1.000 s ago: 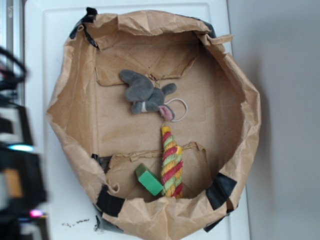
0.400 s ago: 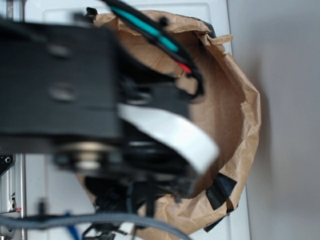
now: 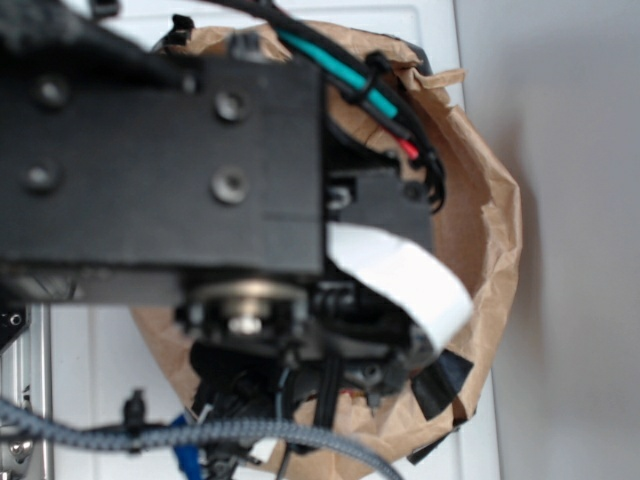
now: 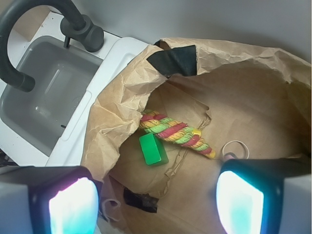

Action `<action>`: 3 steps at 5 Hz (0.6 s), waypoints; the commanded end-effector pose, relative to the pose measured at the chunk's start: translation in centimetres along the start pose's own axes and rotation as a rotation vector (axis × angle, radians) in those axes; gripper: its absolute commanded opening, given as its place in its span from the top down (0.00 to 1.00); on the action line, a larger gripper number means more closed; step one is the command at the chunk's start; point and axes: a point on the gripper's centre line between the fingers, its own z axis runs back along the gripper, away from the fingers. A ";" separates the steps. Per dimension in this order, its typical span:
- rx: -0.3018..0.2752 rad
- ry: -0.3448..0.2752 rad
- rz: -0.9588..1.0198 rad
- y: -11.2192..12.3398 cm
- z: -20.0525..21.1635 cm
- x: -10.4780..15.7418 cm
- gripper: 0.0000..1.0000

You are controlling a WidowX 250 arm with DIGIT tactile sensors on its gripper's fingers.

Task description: Grab the multicolored rope.

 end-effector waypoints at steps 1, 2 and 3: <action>0.007 -0.077 -0.039 1.3 -1.7 1.6 0.00; 0.030 -0.147 -0.056 3.8 -4.7 2.5 0.00; 0.037 -0.228 -0.108 5.1 -6.2 2.4 0.00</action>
